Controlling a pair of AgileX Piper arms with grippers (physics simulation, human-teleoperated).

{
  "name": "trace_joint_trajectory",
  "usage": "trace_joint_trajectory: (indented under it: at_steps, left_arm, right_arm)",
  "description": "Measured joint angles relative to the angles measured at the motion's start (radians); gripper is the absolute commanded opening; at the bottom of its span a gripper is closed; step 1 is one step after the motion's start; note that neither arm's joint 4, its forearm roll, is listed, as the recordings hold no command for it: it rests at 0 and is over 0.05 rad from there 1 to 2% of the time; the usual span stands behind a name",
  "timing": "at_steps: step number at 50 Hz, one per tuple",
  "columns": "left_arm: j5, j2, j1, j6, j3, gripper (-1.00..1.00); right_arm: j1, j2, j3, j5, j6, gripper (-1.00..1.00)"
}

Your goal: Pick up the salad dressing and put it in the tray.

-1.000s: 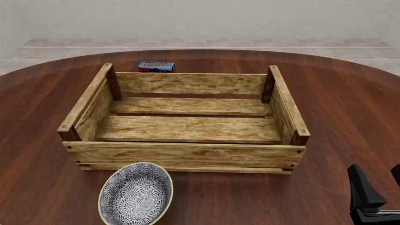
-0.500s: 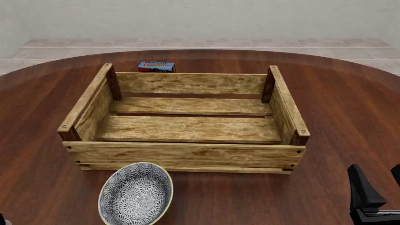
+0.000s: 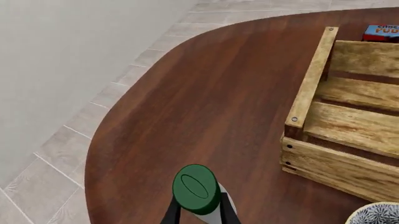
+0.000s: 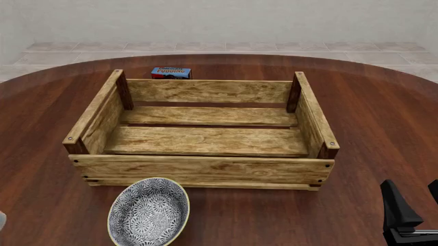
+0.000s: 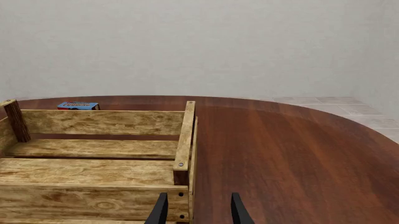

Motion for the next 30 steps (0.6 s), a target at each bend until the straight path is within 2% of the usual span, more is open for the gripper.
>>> trace_joint_trajectory:
  at_steps: [30]
  left_arm:
    - [-0.055, 0.195, -0.202, 0.074, -0.210, -1.00]
  right_arm:
    - [0.000, 0.000, 0.000, 0.000, 0.000, 1.00]
